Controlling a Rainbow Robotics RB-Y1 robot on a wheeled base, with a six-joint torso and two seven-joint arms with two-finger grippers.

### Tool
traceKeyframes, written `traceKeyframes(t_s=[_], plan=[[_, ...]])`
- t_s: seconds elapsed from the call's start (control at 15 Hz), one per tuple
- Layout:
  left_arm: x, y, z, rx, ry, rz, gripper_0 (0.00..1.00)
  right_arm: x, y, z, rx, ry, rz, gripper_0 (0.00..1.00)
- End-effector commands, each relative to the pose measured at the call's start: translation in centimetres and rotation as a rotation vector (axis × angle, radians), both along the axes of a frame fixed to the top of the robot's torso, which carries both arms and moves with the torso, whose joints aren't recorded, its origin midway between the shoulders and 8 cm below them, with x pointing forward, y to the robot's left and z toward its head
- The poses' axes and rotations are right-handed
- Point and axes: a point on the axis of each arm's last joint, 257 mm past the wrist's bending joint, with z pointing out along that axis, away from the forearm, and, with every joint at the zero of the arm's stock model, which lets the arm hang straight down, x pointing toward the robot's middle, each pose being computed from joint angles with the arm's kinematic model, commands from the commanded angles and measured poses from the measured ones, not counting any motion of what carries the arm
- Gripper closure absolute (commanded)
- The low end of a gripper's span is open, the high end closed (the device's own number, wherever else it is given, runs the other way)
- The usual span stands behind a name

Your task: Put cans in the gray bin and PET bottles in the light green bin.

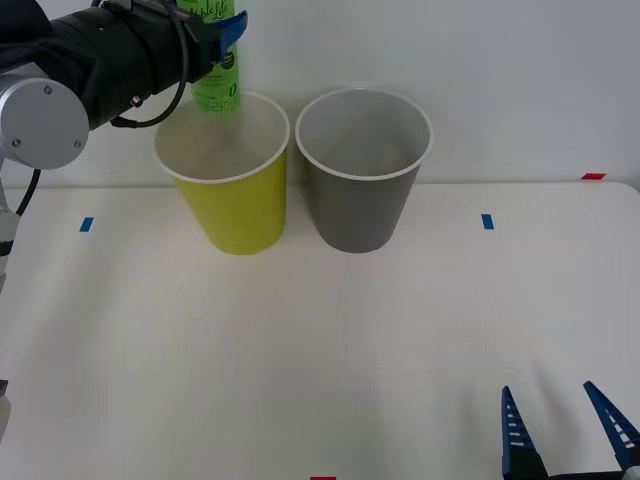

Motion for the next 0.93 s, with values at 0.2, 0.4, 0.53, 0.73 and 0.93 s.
traceKeyframes(t_s=[0.2,0.4,0.53,0.73,0.93], plan=[[-1.5,0.9,0.9,0.014,-0.016,-0.01,0.0,0.0,0.0,0.0,0.0,0.0,0.0,0.05],[-4.6,2.9,0.7,0.022,-0.051,0.006,0.0,0.0,0.0,0.0,0.0,0.0,0.0,0.05],[-7.2,3.8,-0.3,0.025,-0.063,0.016,0.0,0.0,0.0,0.0,0.0,0.0,0.0,0.05],[-10.8,4.2,-2.5,0.041,-0.056,0.019,0.0,0.0,0.0,0.0,0.0,0.0,0.0,0.05],[-14.1,4.2,-5.6,0.04,-0.029,0.017,0.0,0.0,0.0,0.0,0.0,0.0,0.0,0.05]])
